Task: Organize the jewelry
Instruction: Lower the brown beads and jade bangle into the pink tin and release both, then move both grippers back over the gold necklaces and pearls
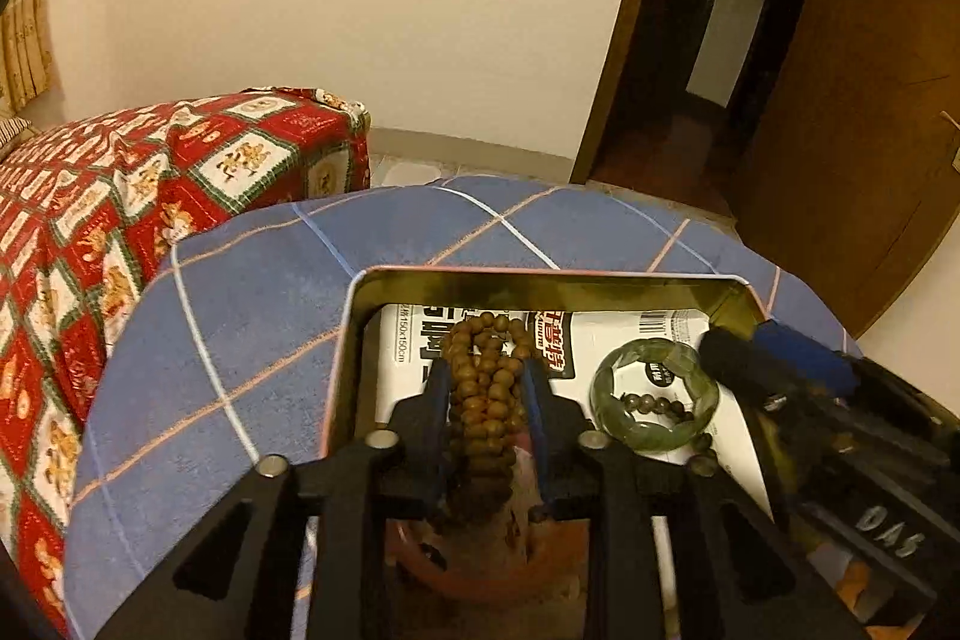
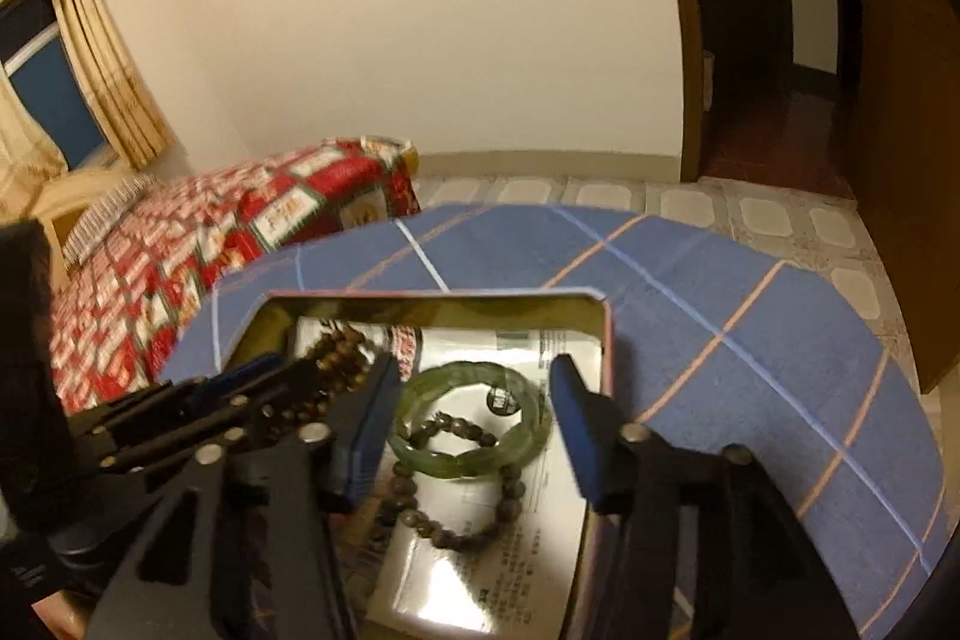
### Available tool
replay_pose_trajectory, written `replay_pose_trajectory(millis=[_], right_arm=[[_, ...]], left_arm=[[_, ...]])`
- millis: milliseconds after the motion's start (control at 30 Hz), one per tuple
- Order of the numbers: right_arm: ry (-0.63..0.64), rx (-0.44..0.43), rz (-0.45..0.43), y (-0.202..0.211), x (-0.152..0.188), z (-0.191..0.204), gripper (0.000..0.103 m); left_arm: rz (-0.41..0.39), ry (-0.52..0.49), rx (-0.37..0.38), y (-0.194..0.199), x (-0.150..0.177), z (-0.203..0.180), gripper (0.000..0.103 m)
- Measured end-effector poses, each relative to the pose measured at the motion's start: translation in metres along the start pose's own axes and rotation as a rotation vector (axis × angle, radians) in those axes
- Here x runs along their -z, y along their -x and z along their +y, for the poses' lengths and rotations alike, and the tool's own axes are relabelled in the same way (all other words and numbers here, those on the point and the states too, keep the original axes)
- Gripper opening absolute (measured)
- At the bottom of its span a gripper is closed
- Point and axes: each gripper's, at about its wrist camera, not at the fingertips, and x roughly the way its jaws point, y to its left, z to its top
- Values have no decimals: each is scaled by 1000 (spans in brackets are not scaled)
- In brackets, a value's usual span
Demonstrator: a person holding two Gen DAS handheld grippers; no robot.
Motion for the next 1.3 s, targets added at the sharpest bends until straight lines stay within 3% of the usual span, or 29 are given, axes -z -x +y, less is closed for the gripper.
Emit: replay_pose_trajectory(millis=[133,300,367,433,567,833,1300], right_arm=[[-5,22,-43,36,-4,2,56],[-41,23,-142,96,4,5,56],[-44,28,-146,109,11,8,56],[-42,12,-137,124,21,13,56],[12,10,-124,144,42,25,56],[37,-27,-114,177,94,40,56],[94,-89,-18,162,154,74,56]], left_arm=[[-41,-31,-11,30,-3,1,46],[-111,-68,-20,87,6,-1,49],[-148,-76,-48,112,16,2,51],[-186,-59,-57,140,33,6,60],[-223,-34,-81,178,68,12,62],[-193,2,-122,208,126,24,62],[-143,37,-142,213,194,39,62]])
